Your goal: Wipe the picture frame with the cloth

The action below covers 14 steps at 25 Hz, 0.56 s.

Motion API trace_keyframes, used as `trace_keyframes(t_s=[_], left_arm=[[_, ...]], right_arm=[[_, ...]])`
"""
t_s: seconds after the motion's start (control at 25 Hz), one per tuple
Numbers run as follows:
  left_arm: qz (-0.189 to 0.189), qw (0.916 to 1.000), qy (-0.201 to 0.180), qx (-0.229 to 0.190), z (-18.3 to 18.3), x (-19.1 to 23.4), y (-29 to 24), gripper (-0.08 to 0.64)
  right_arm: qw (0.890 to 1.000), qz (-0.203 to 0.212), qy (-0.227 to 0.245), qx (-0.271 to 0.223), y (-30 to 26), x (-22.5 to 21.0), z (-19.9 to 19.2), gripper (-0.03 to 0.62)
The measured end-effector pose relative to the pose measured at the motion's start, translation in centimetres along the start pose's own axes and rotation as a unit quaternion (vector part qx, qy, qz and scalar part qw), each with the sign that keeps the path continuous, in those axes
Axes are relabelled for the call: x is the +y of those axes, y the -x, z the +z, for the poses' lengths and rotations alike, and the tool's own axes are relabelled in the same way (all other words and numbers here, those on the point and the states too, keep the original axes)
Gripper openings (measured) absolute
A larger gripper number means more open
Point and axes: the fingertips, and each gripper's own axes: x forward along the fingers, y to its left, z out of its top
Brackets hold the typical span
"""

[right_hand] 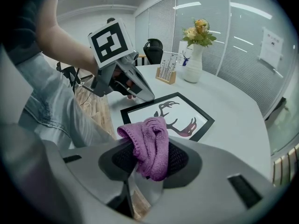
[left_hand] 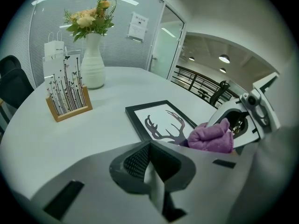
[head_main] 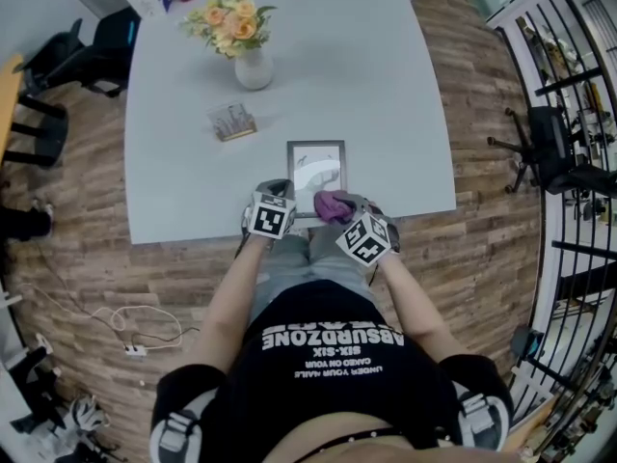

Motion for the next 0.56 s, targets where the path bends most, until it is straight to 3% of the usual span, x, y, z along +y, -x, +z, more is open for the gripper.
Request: trace_keyframes(t_s=[0.56], left_arm=[[0.001,1.0000,0.000,-0.004,-0.10,-0.05,0.10,0.015]], right_arm=[[1.000,0.007,-0.008,-0.004,0.04,0.10,0.06,0.141]])
